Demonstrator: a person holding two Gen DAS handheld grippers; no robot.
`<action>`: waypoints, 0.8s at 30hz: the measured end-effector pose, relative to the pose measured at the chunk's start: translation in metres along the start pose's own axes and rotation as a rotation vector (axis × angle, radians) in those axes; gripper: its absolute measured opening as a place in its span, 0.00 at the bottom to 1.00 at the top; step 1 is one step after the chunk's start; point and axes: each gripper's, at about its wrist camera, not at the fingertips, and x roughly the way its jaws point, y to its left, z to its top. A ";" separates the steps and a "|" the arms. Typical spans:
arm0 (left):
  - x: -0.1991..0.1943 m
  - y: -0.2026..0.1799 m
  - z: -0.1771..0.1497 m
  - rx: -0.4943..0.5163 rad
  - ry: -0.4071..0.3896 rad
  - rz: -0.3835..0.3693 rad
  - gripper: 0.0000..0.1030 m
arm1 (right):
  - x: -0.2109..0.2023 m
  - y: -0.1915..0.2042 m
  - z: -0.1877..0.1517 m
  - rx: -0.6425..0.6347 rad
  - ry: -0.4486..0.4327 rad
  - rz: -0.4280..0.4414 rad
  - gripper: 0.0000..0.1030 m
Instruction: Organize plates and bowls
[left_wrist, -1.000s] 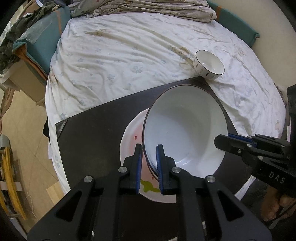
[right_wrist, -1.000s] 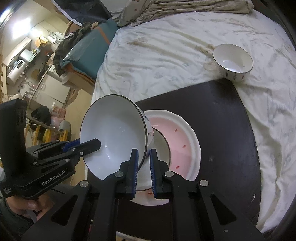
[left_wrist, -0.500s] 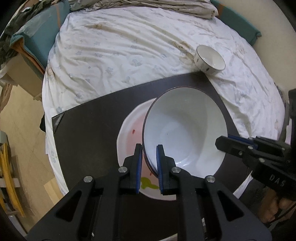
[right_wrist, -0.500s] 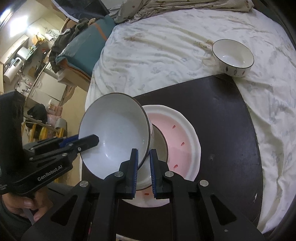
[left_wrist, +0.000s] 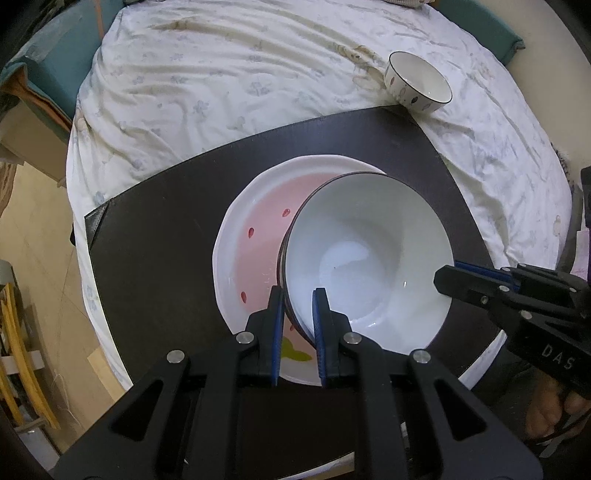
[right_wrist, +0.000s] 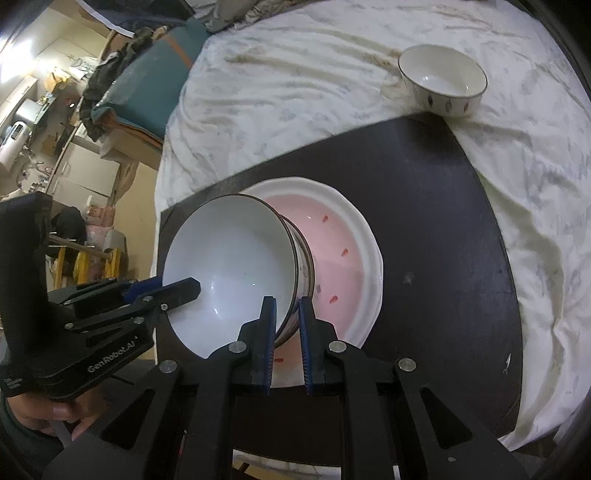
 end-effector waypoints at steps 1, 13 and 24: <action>0.002 0.000 0.000 -0.001 -0.002 0.000 0.12 | 0.001 0.000 0.000 0.001 0.004 -0.003 0.13; 0.015 0.010 0.002 -0.063 0.045 -0.073 0.32 | 0.010 -0.018 0.003 0.109 0.040 0.055 0.23; 0.030 0.009 0.002 -0.108 0.122 -0.160 0.36 | 0.039 -0.030 -0.004 0.210 0.152 0.148 0.43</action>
